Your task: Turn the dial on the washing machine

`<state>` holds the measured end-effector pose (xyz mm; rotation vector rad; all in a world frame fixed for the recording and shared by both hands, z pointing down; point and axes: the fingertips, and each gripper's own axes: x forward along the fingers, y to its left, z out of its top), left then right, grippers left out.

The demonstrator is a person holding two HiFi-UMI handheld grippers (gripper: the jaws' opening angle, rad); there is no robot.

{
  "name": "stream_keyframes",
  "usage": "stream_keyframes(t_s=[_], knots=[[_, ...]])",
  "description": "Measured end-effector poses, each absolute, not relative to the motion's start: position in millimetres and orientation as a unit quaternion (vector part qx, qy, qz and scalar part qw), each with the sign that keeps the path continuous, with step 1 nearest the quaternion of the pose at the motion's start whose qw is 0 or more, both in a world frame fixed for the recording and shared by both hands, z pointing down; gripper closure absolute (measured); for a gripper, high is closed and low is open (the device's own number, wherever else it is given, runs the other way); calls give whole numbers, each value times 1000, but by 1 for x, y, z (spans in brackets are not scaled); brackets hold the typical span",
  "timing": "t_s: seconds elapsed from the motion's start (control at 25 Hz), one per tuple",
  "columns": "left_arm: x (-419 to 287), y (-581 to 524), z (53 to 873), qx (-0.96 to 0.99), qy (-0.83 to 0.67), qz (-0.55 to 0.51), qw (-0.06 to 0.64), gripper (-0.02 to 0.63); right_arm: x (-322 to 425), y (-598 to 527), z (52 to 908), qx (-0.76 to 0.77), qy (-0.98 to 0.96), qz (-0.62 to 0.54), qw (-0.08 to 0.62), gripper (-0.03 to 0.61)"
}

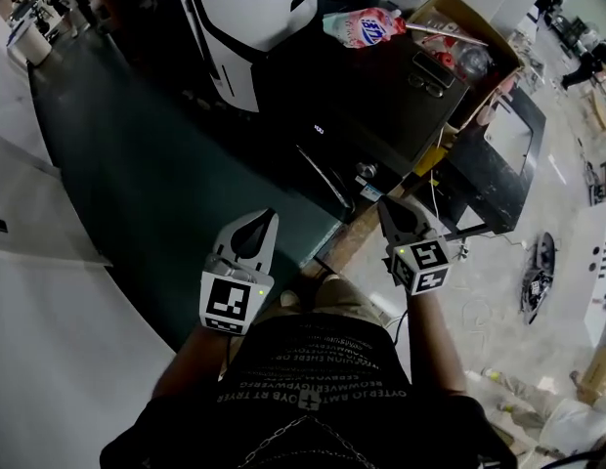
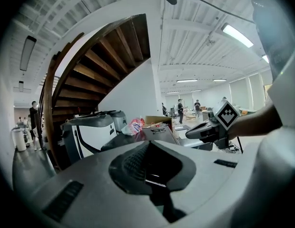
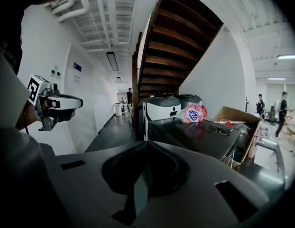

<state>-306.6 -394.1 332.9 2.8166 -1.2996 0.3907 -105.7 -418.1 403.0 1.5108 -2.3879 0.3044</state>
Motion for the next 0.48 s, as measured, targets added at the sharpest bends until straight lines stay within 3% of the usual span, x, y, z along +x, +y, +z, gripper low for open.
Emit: stream_keyframes(t_s=[0.48], knots=[[-318, -402, 356, 897, -418, 141, 32, 607, -90, -455, 457, 543, -809, 127, 186, 581]])
